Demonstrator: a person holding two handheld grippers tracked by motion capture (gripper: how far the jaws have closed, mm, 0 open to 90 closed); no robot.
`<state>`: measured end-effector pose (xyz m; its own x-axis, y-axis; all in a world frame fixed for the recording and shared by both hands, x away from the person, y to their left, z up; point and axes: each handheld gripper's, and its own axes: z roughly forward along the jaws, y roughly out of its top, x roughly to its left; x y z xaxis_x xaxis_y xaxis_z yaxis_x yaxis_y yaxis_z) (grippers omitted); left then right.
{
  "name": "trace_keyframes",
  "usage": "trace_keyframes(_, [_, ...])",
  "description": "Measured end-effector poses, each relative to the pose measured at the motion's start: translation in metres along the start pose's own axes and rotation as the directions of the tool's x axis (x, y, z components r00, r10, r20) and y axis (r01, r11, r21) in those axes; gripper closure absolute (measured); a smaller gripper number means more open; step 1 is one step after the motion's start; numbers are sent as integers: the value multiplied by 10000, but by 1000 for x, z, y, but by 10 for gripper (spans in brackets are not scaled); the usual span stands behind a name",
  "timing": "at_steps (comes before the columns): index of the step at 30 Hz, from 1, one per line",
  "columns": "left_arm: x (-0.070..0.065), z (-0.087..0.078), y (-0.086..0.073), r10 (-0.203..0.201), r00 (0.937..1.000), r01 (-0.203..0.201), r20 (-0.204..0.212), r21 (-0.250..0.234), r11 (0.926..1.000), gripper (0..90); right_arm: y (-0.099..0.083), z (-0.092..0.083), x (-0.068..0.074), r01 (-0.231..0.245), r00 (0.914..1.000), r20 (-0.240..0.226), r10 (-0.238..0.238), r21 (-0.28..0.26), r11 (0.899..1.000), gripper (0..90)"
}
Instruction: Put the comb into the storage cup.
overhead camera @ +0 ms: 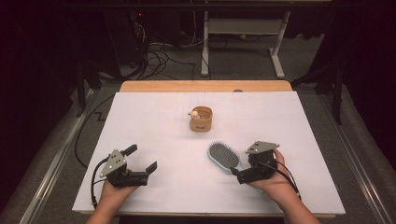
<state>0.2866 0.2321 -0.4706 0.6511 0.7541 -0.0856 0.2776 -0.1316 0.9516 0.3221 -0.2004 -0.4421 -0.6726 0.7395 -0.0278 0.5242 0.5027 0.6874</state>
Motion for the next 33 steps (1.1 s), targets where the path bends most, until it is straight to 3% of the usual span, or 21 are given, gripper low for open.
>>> trace_keyframes(12, [1, 1, 0, 54, 10000, -54, -10, -2, 10000, 0, 5, 6, 1, 284, 9994, -221, -267, 780, 9966, 4])
trace_keyframes(26, [0, 2, -1, 311, 9995, -311, -12, 27, 9995, 0, 9, 13, 5, 505, 9978, -508, -427, 1629, 9853, 4])
trace_keyframes(33, [-1, 1, -1, 278, 9996, -277, -50, 6, 9996, 0, 16, 18, 8, 691, 9967, -555, -600, 1792, 9814, 5])
